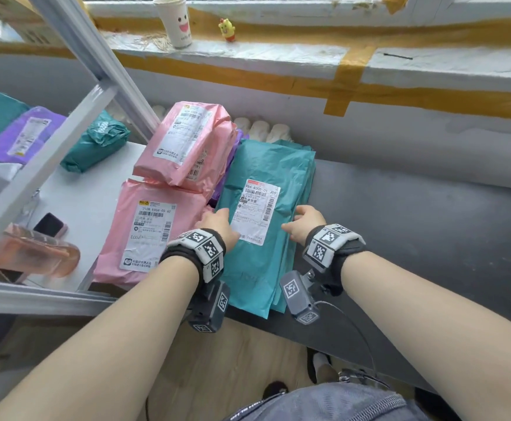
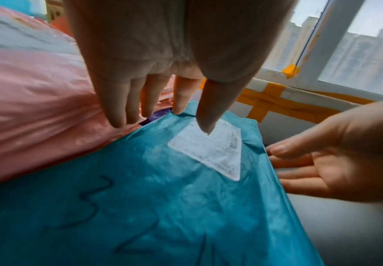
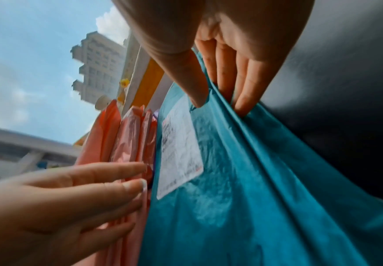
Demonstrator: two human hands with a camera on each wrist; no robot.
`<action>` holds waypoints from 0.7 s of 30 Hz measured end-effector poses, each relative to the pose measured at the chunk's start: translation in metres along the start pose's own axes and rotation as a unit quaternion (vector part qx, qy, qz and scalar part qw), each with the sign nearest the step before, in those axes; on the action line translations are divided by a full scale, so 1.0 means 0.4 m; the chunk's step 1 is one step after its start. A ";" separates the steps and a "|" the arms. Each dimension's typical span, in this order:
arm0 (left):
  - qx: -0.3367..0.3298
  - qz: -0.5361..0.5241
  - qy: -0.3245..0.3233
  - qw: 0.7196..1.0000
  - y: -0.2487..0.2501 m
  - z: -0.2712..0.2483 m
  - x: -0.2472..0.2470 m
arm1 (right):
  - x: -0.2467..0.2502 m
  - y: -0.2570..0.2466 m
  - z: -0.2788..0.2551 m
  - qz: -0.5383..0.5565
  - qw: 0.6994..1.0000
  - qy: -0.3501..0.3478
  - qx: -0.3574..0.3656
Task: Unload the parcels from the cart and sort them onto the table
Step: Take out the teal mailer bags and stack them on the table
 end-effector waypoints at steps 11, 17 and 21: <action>-0.082 0.101 -0.031 0.991 0.003 -0.059 -0.058 | -0.002 0.010 -0.035 -0.061 0.997 0.041 0.019; -0.097 0.109 -0.015 0.989 0.021 -0.099 -0.033 | 0.035 0.025 -0.088 -0.039 0.996 0.077 0.027; -0.146 0.109 0.003 0.983 0.061 -0.133 -0.011 | 0.079 0.039 -0.153 -0.030 0.993 0.106 0.049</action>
Point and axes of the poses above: each hand's wrist, its own z-axis towards the middle knuckle, its own x-axis out of the back of the hand, y = z × x, the point moved 5 cm from there along z, towards the middle knuckle, and after that the axes turned 5 degrees about -x, right-handed, at the moved point
